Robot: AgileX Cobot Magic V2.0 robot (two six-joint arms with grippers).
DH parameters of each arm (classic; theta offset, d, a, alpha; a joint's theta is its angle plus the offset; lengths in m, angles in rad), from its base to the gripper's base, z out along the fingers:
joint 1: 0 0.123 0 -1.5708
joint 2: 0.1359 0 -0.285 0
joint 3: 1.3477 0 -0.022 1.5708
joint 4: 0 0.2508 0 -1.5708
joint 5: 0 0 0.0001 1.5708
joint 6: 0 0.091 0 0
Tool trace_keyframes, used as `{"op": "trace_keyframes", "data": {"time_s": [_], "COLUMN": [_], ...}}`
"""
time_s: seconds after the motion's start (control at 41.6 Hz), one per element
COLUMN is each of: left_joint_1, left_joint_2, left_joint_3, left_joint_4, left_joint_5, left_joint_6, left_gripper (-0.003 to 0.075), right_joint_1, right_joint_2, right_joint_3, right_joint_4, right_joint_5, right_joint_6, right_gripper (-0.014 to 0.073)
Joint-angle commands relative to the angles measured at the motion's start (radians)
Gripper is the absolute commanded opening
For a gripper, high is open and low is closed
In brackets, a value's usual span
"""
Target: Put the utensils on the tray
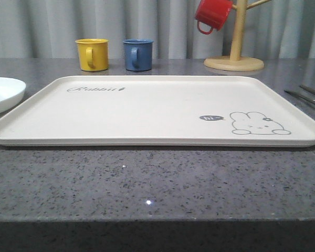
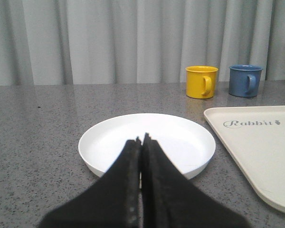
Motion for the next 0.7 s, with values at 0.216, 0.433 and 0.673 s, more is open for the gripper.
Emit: {"op": "trace_keyframes", "data": {"time_s": [0.216, 0.433, 0.673], "left_joint_1": [0.002, 0.002, 0.002], "left_joint_2": [-0.022, -0.022, -0.022], "left_joint_3": [-0.004, -0.004, -0.004], "left_joint_4": [-0.004, -0.004, -0.004], "left_joint_5": [-0.088, -0.088, -0.114], "left_joint_6": [-0.011, -0.011, -0.011], "left_gripper": [-0.0018, -0.0018, -0.0018], "right_joint_1": [-0.001, -0.001, -0.001], "right_joint_2": [-0.017, -0.017, -0.017], "right_joint_3": [-0.001, -0.001, -0.002], "right_joint_4": [-0.012, -0.012, -0.012], "right_joint_5": [-0.093, -0.093, -0.103], "right_joint_6": [-0.004, -0.004, -0.004], "right_gripper": [-0.0069, -0.0069, -0.0069]}}
